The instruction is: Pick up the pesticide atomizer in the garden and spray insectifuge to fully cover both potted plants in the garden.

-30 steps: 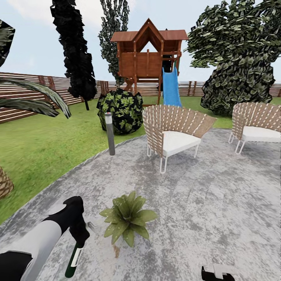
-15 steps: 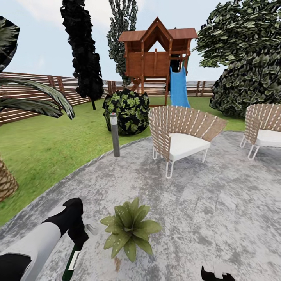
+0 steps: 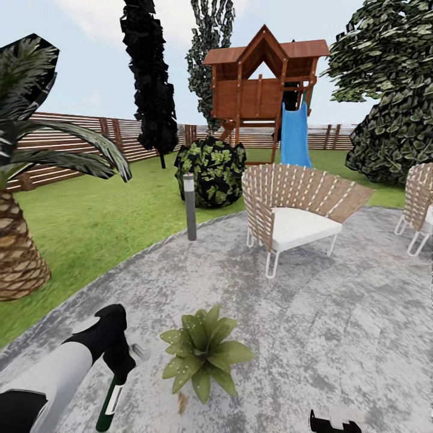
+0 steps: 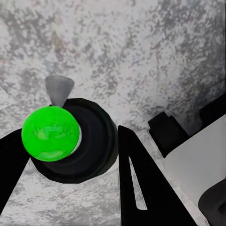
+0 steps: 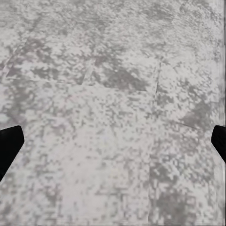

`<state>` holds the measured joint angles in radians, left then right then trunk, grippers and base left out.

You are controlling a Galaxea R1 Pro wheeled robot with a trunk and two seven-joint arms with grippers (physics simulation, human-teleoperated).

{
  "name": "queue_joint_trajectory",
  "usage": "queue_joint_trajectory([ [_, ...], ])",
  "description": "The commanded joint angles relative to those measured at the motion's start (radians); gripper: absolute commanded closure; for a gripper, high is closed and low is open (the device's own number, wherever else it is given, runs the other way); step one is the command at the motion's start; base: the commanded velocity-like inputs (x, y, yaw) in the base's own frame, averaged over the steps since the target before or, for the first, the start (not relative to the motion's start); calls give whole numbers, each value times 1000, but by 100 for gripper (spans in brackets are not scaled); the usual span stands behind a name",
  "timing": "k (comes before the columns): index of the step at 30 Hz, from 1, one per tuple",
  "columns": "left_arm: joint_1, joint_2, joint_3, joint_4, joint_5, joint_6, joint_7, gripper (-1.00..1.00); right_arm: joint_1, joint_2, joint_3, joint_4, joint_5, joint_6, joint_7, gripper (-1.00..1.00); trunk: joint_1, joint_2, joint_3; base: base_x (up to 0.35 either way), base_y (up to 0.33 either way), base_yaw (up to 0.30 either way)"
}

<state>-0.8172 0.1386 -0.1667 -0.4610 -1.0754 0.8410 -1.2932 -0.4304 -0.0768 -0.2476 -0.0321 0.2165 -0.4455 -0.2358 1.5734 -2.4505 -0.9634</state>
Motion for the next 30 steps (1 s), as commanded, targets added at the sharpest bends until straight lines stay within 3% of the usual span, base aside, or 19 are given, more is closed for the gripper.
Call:
queue_joint_trajectory([
  [1,-1,1,-4,-2,-6,9,-9,100,-1,0,-7,2,11,-2,-3,-100,0,0,-1,0,-272,5],
  [21,-4,6,-2,-2,-6,9,-9,100,-1,3,-7,-3,9,-2,-5,-100,0,0,-1,18,-274,3],
  [30,-6,10,-2,-1,-6,9,-9,100,-1,5,-7,-2,9,-2,-6,-100,0,0,-1,-43,-274,247],
])
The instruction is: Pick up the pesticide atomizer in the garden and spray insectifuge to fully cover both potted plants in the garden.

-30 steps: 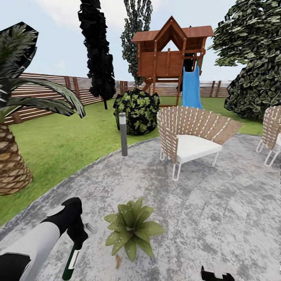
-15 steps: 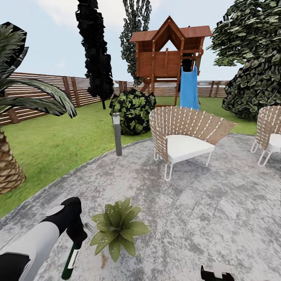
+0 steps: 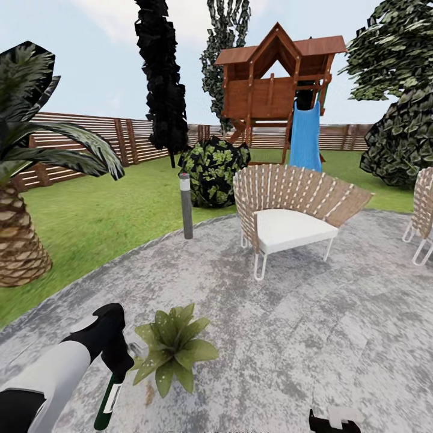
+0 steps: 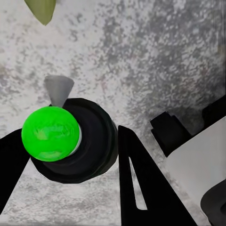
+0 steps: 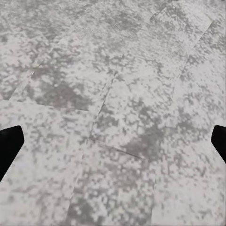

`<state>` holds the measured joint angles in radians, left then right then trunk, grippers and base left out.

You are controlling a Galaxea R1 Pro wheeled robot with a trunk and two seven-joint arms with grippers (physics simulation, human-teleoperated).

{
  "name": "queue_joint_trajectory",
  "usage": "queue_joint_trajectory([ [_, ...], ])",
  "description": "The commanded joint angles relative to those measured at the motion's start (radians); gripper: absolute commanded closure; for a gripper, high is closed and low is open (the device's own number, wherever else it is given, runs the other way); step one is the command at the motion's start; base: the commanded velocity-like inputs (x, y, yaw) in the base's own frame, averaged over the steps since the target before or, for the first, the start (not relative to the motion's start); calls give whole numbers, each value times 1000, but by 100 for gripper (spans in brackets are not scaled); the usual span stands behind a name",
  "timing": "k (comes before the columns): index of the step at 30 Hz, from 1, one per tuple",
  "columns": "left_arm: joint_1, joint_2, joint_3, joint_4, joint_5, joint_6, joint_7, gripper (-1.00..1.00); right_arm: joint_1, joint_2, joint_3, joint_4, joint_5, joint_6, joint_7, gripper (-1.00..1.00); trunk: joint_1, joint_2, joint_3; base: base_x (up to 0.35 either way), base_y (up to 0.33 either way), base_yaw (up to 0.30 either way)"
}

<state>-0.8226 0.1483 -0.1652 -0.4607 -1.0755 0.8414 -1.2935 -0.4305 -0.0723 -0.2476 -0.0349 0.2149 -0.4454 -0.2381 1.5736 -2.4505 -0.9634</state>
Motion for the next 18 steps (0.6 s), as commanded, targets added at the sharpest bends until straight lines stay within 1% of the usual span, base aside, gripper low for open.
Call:
queue_joint_trajectory([
  [1,-2,0,-4,-2,-6,8,-9,100,-1,0,-7,1,11,-2,-3,-100,0,0,-1,-113,-273,278],
  [4,-2,1,-4,-1,-6,8,-9,100,-1,0,-7,1,11,-2,-3,-100,0,0,-1,-154,-253,278],
  [9,2,3,-4,1,-6,8,4,100,-1,2,-7,1,11,-2,-3,-100,0,0,-1,-56,-54,278],
  [11,6,3,-5,11,-6,8,26,100,-1,2,-7,2,11,-2,-3,-100,0,0,-1,-4,-4,278],
  [15,6,2,-3,16,1,8,34,100,-1,2,-7,3,11,-2,-3,-100,0,0,-1,13,-6,278],
  [18,6,2,-1,16,4,8,33,100,-1,2,-7,3,11,-2,-3,-100,0,0,-1,181,-121,278],
])
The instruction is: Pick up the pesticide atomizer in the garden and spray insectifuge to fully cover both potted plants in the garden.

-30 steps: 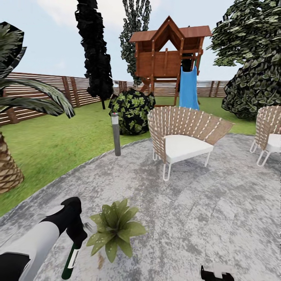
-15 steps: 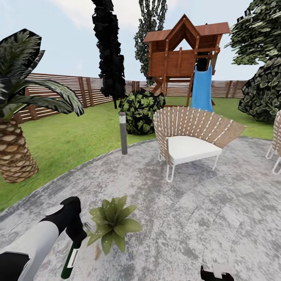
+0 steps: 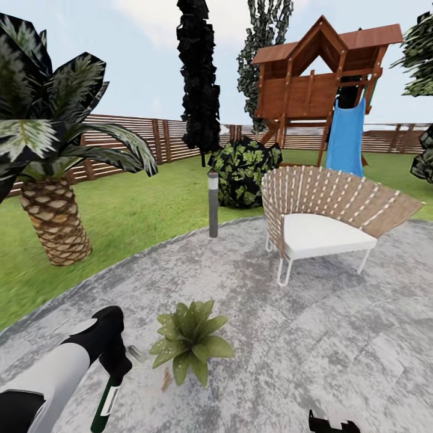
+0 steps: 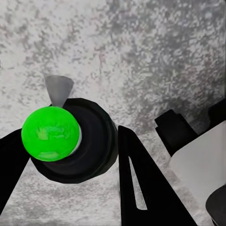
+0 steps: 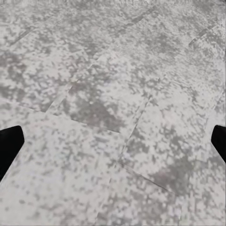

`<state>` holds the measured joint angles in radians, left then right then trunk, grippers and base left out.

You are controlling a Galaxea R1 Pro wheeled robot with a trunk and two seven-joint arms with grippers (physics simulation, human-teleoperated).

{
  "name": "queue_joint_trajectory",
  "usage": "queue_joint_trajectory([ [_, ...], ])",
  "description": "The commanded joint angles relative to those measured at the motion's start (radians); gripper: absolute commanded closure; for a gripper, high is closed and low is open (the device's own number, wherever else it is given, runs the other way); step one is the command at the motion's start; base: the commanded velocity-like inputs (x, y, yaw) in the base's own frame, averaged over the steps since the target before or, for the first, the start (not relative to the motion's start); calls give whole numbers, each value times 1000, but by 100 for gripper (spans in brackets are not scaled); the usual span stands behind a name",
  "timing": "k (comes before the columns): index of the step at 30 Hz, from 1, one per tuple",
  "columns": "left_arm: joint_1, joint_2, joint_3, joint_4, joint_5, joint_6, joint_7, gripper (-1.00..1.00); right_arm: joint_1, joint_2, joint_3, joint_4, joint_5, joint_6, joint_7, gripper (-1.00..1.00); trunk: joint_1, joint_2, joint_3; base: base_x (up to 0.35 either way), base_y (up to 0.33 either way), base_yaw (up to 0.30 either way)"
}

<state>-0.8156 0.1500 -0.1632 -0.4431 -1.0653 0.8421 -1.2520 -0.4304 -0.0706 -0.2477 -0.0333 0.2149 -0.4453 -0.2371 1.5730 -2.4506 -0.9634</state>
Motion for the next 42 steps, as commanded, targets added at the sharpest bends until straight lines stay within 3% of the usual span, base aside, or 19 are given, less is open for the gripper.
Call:
queue_joint_trajectory([
  [1,0,0,-3,-2,-6,8,-9,100,-1,0,-7,1,11,-3,-4,-100,0,0,-1,221,-157,278],
  [10,0,2,-2,-3,-4,8,-9,100,-1,-2,-7,1,11,-3,-2,-100,0,0,-1,211,-202,62],
  [17,0,2,-2,-3,-4,8,-9,100,-1,-2,-7,1,11,-3,-3,-100,0,0,-1,122,-252,256],
  [30,4,15,-1,-1,-6,8,-7,100,-1,-2,-7,1,11,-3,-2,-100,0,0,-1,-76,-167,276],
  [34,19,14,-1,-3,-4,8,25,100,-1,-1,-7,1,11,-3,-3,-100,0,0,-1,-3,-2,276],
  [42,22,3,68,-12,-2,6,35,100,-1,-1,-7,1,11,-3,-2,-100,0,0,-1,181,-111,228],
])
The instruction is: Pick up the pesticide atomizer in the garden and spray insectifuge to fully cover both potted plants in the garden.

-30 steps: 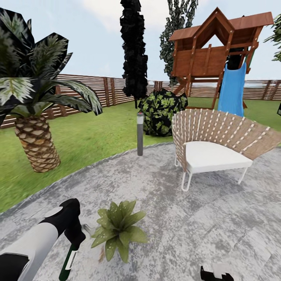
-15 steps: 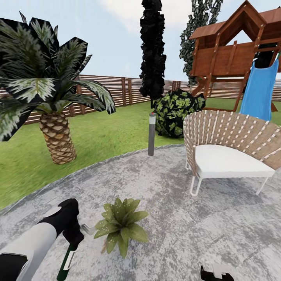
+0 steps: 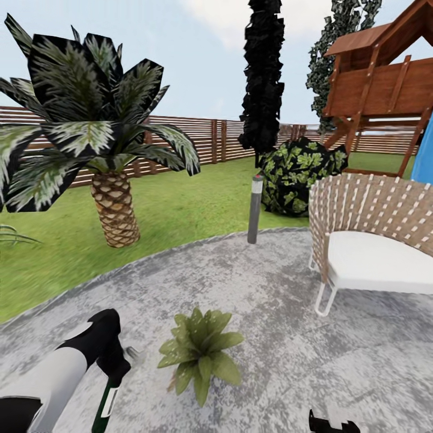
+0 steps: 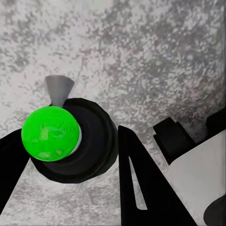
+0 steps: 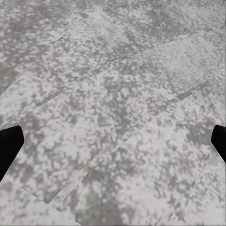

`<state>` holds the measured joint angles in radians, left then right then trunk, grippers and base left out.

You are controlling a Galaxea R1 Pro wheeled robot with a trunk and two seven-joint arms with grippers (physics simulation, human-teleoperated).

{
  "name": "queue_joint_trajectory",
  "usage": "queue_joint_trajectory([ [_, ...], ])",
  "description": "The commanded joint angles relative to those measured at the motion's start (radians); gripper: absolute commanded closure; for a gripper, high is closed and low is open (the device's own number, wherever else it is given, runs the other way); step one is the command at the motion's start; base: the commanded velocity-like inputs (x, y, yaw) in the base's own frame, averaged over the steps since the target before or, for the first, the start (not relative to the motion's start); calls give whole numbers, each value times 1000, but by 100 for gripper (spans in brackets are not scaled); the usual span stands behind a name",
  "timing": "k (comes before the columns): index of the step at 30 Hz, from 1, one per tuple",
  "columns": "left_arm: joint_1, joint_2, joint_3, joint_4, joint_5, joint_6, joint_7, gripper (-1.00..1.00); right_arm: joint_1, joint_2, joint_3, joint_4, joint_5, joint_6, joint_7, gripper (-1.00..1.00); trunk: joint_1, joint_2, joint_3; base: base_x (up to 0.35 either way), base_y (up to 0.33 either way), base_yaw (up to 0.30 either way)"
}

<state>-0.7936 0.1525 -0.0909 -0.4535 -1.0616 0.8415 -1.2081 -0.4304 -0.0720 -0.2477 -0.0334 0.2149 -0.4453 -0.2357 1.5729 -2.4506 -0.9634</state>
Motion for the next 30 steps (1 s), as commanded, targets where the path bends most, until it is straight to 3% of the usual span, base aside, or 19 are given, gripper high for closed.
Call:
queue_joint_trajectory([
  [1,0,0,-3,-2,-6,7,-9,100,-1,0,-7,1,11,-3,-4,-100,0,0,-1,237,-186,44],
  [12,0,4,-1,-2,-5,8,-9,100,-1,0,-7,1,11,-3,-4,-100,0,0,-1,75,-249,20],
  [30,0,6,1,-5,-5,8,-10,100,-1,1,-7,1,11,-3,-4,-100,0,0,-1,104,-253,267],
])
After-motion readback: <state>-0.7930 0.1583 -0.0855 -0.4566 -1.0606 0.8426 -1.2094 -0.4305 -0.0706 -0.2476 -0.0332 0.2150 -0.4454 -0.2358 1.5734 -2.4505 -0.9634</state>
